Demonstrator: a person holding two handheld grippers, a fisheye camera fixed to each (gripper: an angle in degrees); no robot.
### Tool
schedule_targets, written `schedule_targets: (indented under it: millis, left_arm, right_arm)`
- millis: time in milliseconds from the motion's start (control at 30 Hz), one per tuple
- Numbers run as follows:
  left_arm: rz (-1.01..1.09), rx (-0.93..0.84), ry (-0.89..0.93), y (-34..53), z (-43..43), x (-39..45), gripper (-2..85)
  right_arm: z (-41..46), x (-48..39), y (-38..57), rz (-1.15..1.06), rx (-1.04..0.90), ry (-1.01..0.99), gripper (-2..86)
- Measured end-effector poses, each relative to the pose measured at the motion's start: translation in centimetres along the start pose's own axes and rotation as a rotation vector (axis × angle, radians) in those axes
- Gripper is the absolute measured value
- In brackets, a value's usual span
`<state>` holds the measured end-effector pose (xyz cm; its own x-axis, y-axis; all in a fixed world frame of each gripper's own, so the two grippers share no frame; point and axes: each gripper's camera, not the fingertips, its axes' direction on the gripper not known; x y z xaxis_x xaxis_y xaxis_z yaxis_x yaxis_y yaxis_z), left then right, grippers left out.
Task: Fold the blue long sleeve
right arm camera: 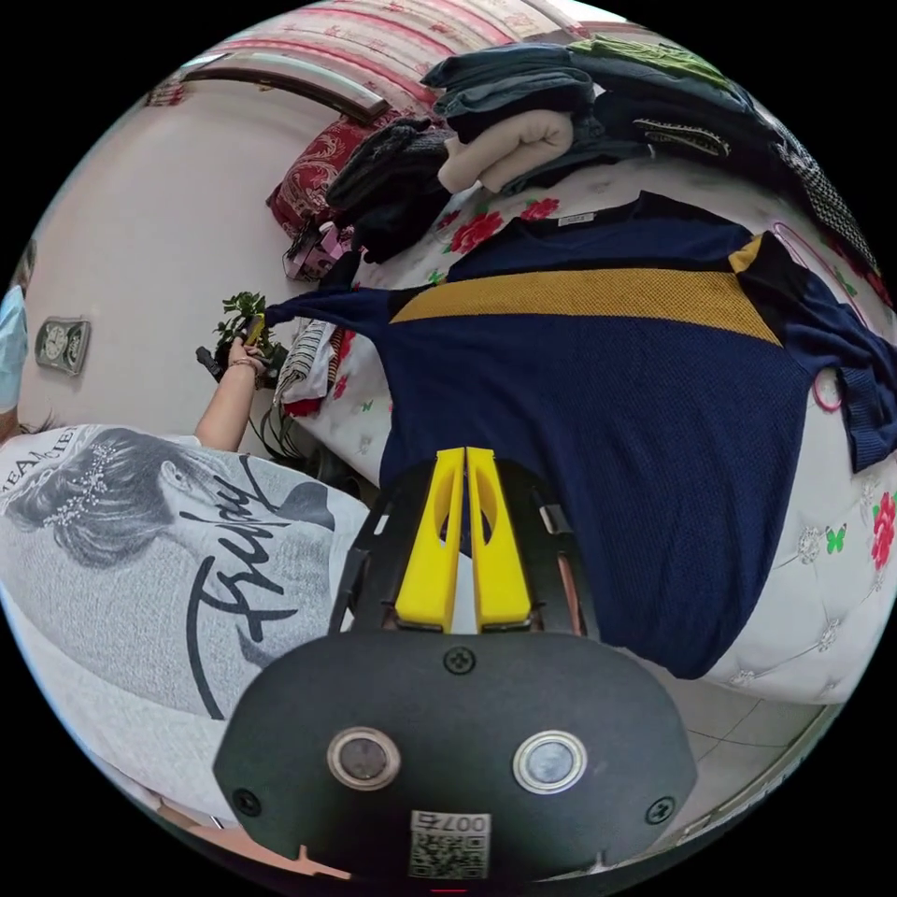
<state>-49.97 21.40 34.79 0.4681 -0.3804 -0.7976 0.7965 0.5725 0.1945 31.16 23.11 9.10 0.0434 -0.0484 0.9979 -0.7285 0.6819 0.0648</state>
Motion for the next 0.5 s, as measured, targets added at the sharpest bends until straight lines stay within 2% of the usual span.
schedule_targets:
  millis: [333,433,500]
  left_arm:
    - [0.027,-0.113,0.115,7.2,1.6,0.7,-0.7]
    - [0.096,-0.073,0.241,7.8,-0.8,4.3,-0.6]
    - [0.276,-0.056,0.39,8.6,-3.8,10.4,-0.2]
  right_arm:
    - [1.5,0.8,0.6,0.007,0.001,-0.009,0.0]
    - [0.8,1.2,0.9,0.006,0.034,0.0,0.0]
    - [0.2,1.5,1.3,0.007,0.06,0.005,0.0]
